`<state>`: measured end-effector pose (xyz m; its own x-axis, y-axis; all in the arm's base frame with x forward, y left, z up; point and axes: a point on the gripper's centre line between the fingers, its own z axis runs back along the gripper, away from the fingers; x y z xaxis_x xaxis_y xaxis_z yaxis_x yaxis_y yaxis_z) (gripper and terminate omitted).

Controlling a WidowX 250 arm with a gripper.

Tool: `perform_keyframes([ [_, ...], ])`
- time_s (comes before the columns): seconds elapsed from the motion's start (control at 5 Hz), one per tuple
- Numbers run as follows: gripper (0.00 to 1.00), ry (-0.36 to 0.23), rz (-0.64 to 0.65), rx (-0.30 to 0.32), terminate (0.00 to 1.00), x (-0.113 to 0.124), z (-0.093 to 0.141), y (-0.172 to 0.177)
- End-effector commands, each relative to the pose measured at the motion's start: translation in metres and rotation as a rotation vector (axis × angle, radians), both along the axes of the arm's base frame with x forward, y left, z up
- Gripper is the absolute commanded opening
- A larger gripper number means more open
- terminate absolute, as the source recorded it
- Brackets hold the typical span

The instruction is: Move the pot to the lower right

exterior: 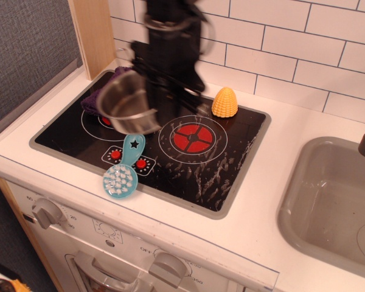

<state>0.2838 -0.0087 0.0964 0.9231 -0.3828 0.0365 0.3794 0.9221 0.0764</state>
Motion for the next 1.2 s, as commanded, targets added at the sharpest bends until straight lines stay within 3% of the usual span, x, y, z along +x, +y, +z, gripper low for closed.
perform_keyframes([
  [0.0, 0.0, 0.029, -0.055, 0.006, 0.0, -0.004, -0.026, -0.071],
  [0.4, 0.0, 0.135, -0.062, 0.056, 0.0, 0.0, -0.069, -0.079],
  [0.6, 1.0, 0.131, -0.065, 0.045, 0.0, -0.003, -0.068, -0.078],
  [1.0, 1.0, -0.094, -0.022, -0.04, 0.0, -0.016, -0.003, -0.084],
])
